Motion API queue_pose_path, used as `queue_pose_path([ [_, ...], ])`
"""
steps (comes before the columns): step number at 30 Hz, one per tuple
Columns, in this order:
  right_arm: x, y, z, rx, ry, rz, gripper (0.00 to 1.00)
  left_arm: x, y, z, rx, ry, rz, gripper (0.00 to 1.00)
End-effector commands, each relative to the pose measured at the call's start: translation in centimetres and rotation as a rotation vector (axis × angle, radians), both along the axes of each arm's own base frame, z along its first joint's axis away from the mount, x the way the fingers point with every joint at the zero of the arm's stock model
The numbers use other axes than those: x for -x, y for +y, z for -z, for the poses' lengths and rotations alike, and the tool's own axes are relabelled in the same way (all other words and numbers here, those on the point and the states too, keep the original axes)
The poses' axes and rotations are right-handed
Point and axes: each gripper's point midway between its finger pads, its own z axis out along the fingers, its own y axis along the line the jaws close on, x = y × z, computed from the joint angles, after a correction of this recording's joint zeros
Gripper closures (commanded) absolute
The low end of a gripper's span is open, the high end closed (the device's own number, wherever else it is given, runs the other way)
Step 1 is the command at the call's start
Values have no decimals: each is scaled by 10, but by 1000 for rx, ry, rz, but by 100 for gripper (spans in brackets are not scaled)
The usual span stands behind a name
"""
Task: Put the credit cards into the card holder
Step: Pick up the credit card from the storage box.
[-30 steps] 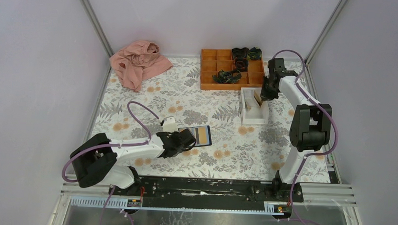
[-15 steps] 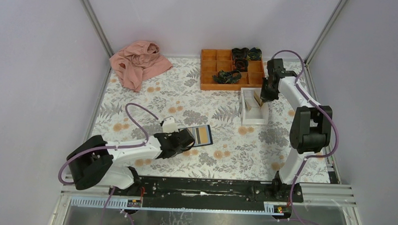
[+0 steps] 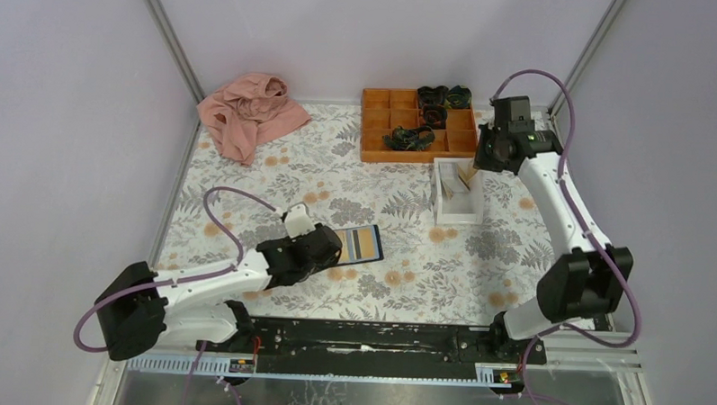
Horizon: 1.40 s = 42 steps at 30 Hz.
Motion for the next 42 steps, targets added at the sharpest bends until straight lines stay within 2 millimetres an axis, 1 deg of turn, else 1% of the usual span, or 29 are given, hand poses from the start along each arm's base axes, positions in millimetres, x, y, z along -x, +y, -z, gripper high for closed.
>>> queue_pose_path([
  [1,28,30,-27,-93,-56,-75,100,-1,8,-16,9,-31,-16,46],
  [6,60,74,-38,-231,-102,-186,100,-1,6,-34,71,-69,-14,44],
  [12,104,129,-42,-523,-122,-318,100,-6,-10,-70,204,-178,57,44],
  [15,127,149,-32,-645,-54,-405,100,-6,-18,-88,254,-237,126,42],
  [17,145,163,-31,-723,16,-488,100,-4,-25,-99,273,-281,202,39],
  [20,172,178,-33,-813,97,-604,100,1,-37,-107,299,-312,308,38],
  [22,185,184,-34,-852,144,-662,100,5,-45,-110,315,-322,368,37],
  [26,208,191,-29,-887,243,-757,100,12,-56,-108,326,-316,451,35],
  [31,232,197,-20,-899,333,-842,100,14,-63,-109,329,-316,502,31],
  [36,241,199,-13,-899,370,-871,100,17,-70,-116,359,-331,554,30],
  [42,249,202,-10,-919,409,-908,100,22,-72,-122,390,-344,597,30],
])
